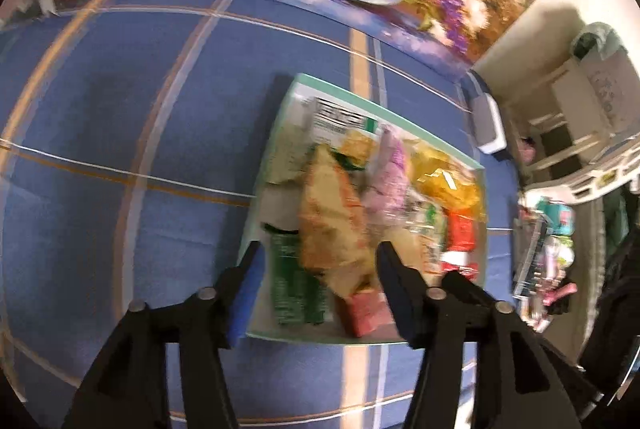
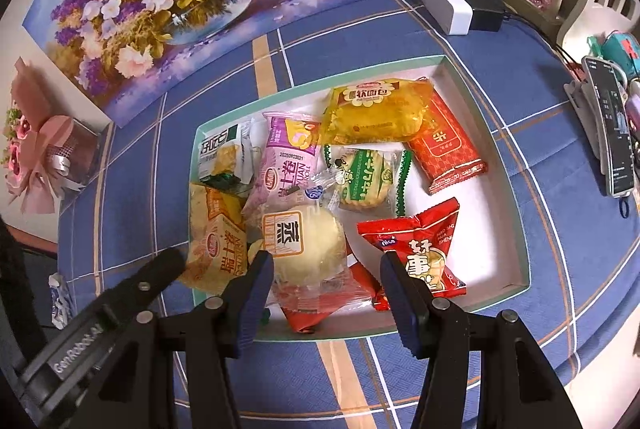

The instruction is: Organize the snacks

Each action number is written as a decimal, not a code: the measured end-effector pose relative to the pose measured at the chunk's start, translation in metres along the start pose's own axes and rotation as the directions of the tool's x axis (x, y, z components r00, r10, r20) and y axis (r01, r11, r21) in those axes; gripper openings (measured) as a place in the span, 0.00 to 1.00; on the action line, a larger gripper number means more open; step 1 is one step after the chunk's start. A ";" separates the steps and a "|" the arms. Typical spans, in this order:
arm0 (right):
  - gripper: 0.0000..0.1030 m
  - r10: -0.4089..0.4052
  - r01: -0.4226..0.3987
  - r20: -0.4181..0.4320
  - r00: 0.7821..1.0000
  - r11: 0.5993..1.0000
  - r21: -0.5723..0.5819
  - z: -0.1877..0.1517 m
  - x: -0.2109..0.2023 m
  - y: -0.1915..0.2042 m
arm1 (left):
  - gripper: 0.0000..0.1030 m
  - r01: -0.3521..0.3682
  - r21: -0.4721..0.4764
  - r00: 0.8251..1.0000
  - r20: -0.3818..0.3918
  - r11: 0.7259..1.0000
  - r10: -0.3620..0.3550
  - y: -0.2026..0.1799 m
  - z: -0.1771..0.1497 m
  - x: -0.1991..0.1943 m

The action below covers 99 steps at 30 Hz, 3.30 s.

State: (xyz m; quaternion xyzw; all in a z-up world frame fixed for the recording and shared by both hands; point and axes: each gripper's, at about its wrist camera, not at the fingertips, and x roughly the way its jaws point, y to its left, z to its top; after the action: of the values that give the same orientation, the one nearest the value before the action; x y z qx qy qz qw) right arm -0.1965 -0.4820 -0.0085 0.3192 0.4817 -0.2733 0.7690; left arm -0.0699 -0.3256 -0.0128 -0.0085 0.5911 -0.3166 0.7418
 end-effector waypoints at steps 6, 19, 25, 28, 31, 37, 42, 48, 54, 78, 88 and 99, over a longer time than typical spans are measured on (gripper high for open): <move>0.68 -0.021 0.021 0.016 1.000 0.999 -0.035 0.000 -0.003 0.009 | 0.80 -0.211 0.013 0.975 0.076 0.977 0.210 0.016 0.004 -0.018; 0.87 -0.035 0.041 0.057 0.998 0.992 -0.118 -0.004 -0.005 0.030 | 0.88 -0.396 0.040 0.909 0.159 0.917 0.386 0.028 0.006 -0.024; 1.00 -0.041 0.053 0.089 0.995 0.989 -0.140 -0.006 -0.008 0.035 | 0.88 -0.396 0.013 0.907 0.161 0.918 0.389 0.032 0.005 -0.025; 1.00 -0.038 0.051 0.091 0.995 0.988 -0.143 -0.006 -0.009 0.036 | 0.88 -0.403 0.019 0.905 0.160 0.915 0.395 0.031 0.005 -0.026; 1.00 -0.040 0.053 0.092 0.995 0.988 -0.145 -0.008 -0.009 0.037 | 0.88 -0.422 0.022 0.897 0.154 0.907 0.414 0.031 0.003 -0.026; 1.00 -0.035 0.049 0.095 0.995 0.987 -0.152 -0.018 -0.013 0.039 | 0.88 -0.486 0.009 0.860 0.184 0.874 0.476 0.029 -0.007 -0.036; 1.00 -0.027 0.043 0.099 0.995 0.985 -0.165 -0.036 -0.021 0.043 | 0.88 -0.516 -0.007 0.847 0.145 0.857 0.511 0.037 -0.026 -0.044; 1.00 -0.038 0.059 0.117 0.992 0.981 -0.182 -0.068 -0.032 0.044 | 0.88 -0.553 0.012 0.831 0.086 0.833 0.550 0.061 -0.056 -0.052; 1.00 -0.039 0.060 0.109 0.993 0.978 -0.198 -0.092 -0.035 0.045 | 0.88 -0.507 -0.027 0.856 0.105 0.862 0.507 0.076 -0.076 -0.074; 1.00 -0.039 0.071 0.141 0.989 0.971 -0.227 -0.093 -0.042 0.053 | 0.88 -0.478 -0.019 0.870 0.126 0.878 0.477 0.075 -0.078 -0.081; 1.00 -0.040 0.071 0.139 0.989 0.971 -0.228 -0.093 -0.041 0.053 | 0.88 -0.478 -0.030 0.870 0.125 0.878 0.477 0.077 -0.078 -0.080; 1.00 -0.039 0.071 0.137 0.990 0.970 -0.233 -0.092 -0.041 0.053 | 0.88 -0.478 -0.048 0.869 0.118 0.877 0.480 0.080 -0.077 -0.081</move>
State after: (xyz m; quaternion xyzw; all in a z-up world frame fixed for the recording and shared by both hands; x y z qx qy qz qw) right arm -0.2255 -0.3735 0.0108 0.1929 0.4678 -0.2556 0.8238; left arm -0.1091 -0.1956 0.0037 0.1117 0.5293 -0.1165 0.8329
